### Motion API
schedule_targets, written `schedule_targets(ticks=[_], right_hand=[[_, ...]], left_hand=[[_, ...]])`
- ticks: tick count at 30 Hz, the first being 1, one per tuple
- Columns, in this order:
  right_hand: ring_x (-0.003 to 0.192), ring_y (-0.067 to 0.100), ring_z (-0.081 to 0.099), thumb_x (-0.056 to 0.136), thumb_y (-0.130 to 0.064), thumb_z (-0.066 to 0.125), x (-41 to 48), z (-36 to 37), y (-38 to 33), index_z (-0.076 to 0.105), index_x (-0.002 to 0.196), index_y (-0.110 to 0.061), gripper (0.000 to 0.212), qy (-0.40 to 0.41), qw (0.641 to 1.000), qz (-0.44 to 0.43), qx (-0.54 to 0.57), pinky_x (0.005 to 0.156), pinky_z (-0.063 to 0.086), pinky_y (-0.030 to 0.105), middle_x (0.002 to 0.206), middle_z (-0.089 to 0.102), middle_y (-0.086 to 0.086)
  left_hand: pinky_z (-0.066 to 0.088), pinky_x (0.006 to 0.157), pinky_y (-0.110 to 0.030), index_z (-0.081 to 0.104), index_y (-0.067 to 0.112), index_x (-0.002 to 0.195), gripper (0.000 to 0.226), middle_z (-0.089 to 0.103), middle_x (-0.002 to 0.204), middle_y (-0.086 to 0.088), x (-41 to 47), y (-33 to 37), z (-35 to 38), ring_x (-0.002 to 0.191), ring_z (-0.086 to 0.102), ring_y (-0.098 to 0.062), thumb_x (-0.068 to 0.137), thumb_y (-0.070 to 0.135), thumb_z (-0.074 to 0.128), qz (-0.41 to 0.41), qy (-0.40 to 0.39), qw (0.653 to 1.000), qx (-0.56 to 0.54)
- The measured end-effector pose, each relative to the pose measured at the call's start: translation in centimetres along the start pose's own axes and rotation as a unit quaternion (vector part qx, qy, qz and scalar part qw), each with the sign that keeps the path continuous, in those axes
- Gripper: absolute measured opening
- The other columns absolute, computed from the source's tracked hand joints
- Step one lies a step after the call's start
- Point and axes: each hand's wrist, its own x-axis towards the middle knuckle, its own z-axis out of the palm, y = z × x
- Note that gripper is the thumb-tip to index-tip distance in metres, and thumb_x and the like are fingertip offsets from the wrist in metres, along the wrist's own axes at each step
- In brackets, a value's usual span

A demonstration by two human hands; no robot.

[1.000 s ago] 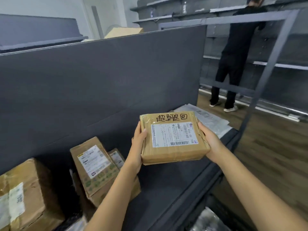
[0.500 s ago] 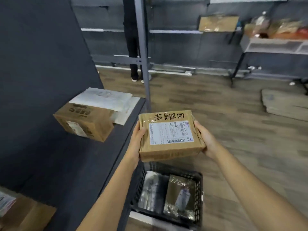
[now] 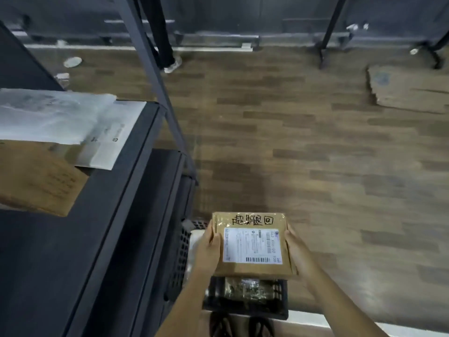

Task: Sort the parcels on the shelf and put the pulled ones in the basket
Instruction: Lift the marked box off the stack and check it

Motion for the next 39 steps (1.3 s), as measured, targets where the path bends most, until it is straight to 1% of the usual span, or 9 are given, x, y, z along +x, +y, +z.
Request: schedule_targets(ticks=[5,10,12,17,25,29,34,37,39], right_hand=[[0.125,0.025,0.053,0.082,-0.061,0.032,11.5,-0.1,10.7,0.034,0.139,-0.048,0.058,0.036,0.997,0.067,-0.021,0.106,0.041,0.051,0.141,0.052,0.003],[0.126,0.031,0.051,0.084,-0.070,0.029,20.3,-0.6,17.8,0.042,0.139,-0.033,0.068,0.066,0.989,0.128,-0.033,0.107,0.037,0.056,0.139,0.053,0.009],[0.128,0.030,0.049,0.082,-0.072,0.026,22.4,-0.9,19.3,0.038,0.141,-0.037,0.070,0.069,0.987,0.133,-0.056,0.108,0.035,0.053,0.140,0.051,0.007],[0.109,0.029,0.061,0.098,-0.041,0.028,26.3,-1.8,22.5,0.058,0.120,-0.029,0.040,0.086,0.981,0.169,-0.049,0.088,0.049,0.041,0.114,0.066,0.004],[0.125,0.033,0.049,0.097,-0.040,0.027,30.2,-0.6,22.8,0.038,0.141,-0.028,0.047,0.111,0.973,0.199,-0.046,0.107,0.037,0.052,0.138,0.052,0.012],[0.123,0.032,0.051,0.098,-0.039,0.024,30.9,-0.9,22.3,0.041,0.136,-0.028,0.043,0.115,0.970,0.213,-0.036,0.104,0.040,0.045,0.137,0.053,0.012],[0.120,0.032,0.052,0.098,-0.041,0.025,29.6,-0.5,21.4,0.032,0.144,-0.029,0.048,0.109,0.973,0.192,-0.071,0.105,0.037,0.046,0.135,0.053,0.012],[0.137,0.031,0.036,0.101,-0.045,0.024,26.6,0.1,19.8,0.015,0.152,-0.029,0.054,0.096,0.976,0.160,-0.112,0.114,0.025,0.046,0.152,0.035,0.008],[0.132,0.027,0.041,0.101,-0.044,0.023,22.9,0.9,19.0,0.012,0.152,-0.021,0.057,0.097,0.976,0.113,-0.159,0.107,0.031,0.041,0.152,0.033,0.007]], left_hand=[[0.049,0.090,-0.036,0.033,0.029,0.146,0.044,0.059,0.126,-0.007,9.8,-8.4,4.8,0.107,0.058,-0.025,0.101,0.026,0.038,-0.069,-0.026,0.996,0.047],[0.048,0.068,-0.021,0.039,0.029,0.142,0.041,0.056,0.132,-0.004,17.5,-14.9,9.6,0.103,0.056,-0.017,0.101,0.027,0.040,-0.129,-0.055,0.990,0.016],[0.051,0.083,-0.031,0.046,0.029,0.135,0.035,0.058,0.132,-0.003,19.7,-16.8,11.1,0.112,0.057,-0.021,0.101,0.030,0.040,-0.142,-0.078,0.987,-0.008],[0.044,0.096,-0.042,0.050,0.028,0.132,0.036,0.061,0.127,-0.002,23.1,-19.8,13.2,0.113,0.057,-0.023,0.100,0.038,0.036,-0.171,-0.097,0.980,-0.033],[0.045,0.073,-0.031,0.049,0.027,0.131,0.036,0.063,0.112,-0.005,26.7,-19.8,14.5,0.089,0.059,-0.020,0.101,0.036,0.032,-0.217,-0.112,0.968,-0.066],[0.046,0.088,-0.038,0.052,0.021,0.130,0.038,0.062,0.125,-0.012,27.3,-18.9,14.3,0.094,0.060,-0.022,0.101,0.034,0.032,-0.222,-0.121,0.965,-0.070],[0.036,0.107,-0.056,0.027,0.030,0.147,0.057,0.043,0.147,-0.010,26.4,-18.6,14.8,0.129,0.046,-0.033,0.094,0.049,0.035,-0.218,-0.098,0.970,-0.051],[0.032,0.111,-0.052,0.005,0.027,0.152,0.063,0.023,0.158,-0.008,24.0,-17.5,14.7,0.140,0.032,-0.033,0.099,0.049,0.030,-0.184,-0.030,0.982,0.008],[0.028,0.113,-0.051,0.004,0.026,0.153,0.064,0.016,0.160,-0.005,21.0,-17.0,13.9,0.143,0.026,-0.030,0.099,0.052,0.027,-0.184,-0.011,0.982,0.032]])
